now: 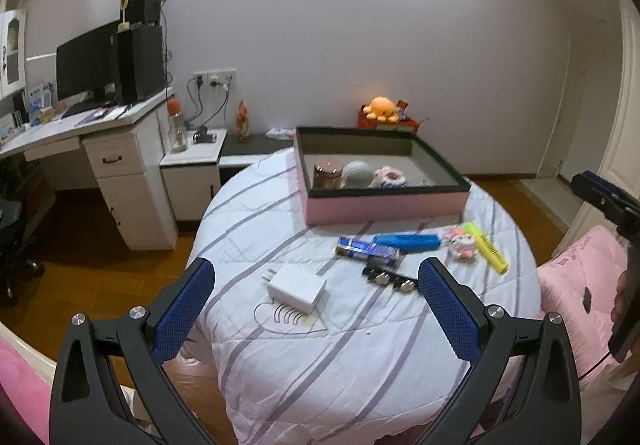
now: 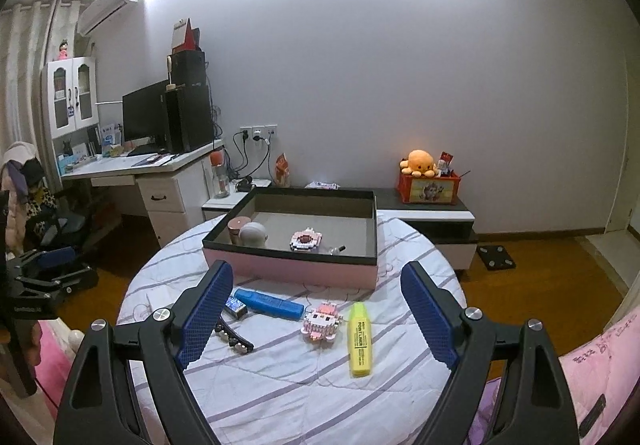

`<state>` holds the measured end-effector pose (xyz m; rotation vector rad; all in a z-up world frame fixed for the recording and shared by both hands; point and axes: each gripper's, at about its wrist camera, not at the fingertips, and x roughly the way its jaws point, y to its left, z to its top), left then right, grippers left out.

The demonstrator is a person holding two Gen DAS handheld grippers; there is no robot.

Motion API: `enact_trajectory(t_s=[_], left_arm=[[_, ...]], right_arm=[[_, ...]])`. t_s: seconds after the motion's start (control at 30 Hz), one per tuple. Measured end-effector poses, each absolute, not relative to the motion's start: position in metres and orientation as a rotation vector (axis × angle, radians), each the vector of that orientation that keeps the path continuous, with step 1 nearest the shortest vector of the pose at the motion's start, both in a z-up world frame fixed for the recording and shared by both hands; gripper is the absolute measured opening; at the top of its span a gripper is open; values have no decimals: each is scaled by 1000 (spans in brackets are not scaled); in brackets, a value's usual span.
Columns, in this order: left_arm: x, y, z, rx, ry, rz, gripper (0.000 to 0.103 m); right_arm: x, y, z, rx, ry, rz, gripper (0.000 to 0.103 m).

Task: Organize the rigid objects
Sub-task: 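Raise both tools away from the pink box, then lower the left gripper onto the white phone charger and close it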

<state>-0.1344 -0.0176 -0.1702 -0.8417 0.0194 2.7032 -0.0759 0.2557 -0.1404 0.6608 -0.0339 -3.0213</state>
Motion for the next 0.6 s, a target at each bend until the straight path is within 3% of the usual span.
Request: enact_trajectory(t_s=[0.6], left_arm=[[-192, -23, -257, -1207, 28, 2661, 103]], right_arm=[[-114, 262, -184, 872, -76, -2979, 87]])
